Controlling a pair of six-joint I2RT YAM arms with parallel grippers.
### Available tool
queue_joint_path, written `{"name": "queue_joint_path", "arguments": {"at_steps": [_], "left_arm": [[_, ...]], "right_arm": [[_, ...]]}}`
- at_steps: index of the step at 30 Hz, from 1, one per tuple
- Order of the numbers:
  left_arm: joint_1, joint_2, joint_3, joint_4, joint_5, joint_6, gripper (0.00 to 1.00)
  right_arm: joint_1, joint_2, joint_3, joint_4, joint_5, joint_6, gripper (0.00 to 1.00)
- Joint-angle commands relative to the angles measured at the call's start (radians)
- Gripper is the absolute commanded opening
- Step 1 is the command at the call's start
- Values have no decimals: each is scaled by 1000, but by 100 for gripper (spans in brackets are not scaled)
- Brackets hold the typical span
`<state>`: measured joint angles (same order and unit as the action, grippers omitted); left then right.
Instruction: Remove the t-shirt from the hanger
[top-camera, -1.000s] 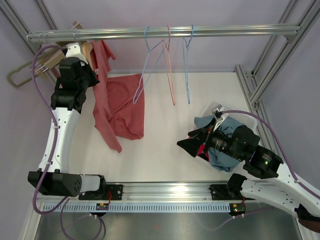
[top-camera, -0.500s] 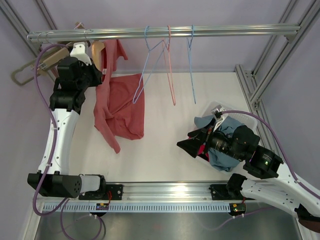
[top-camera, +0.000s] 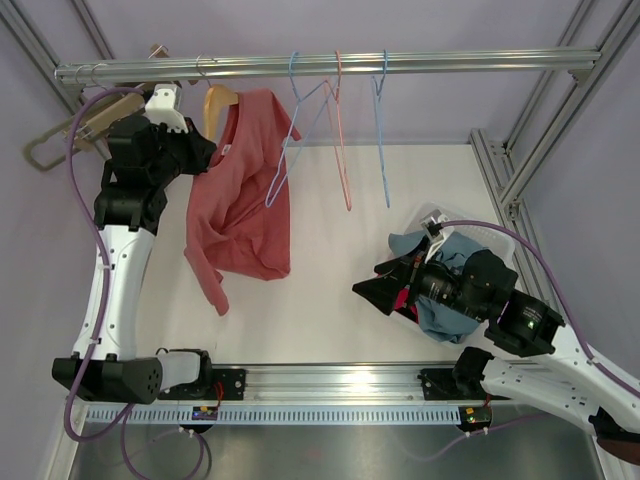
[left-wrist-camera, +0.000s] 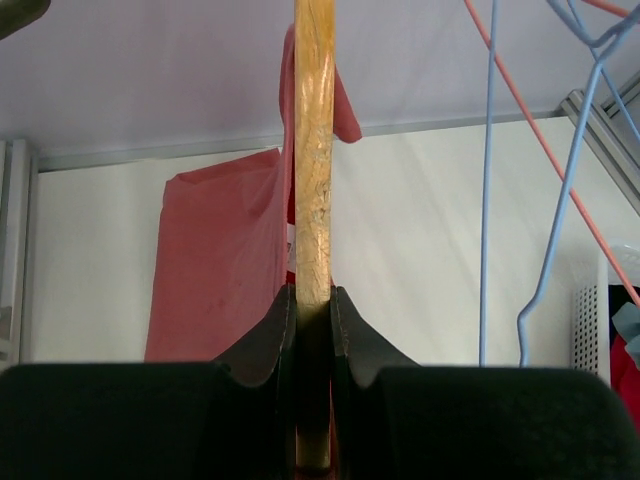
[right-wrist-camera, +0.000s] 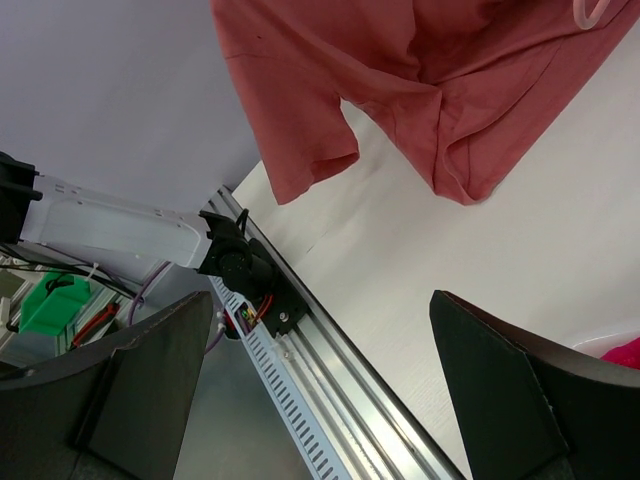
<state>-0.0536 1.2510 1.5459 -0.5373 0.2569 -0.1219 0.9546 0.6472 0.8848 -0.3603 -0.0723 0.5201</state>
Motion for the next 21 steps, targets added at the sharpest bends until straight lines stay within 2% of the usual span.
{"name": "queue_joint_path", "arguments": {"at_steps": [1,9,15,21], "left_arm": [[-2,-68,82,263,61,-10,0],[0,-182,-124,388,93,-30,0],[11,-165,-152,433,177,-76,0],[29,-179,-156,476,163,-159,0]], "right_arm": [[-2,15,19,38,-40,0,100],[-1,28,20,54,-52,4,99],[1,23,13,47,-44,4,100],[1,26,9,43,-41,-3,99]]}}
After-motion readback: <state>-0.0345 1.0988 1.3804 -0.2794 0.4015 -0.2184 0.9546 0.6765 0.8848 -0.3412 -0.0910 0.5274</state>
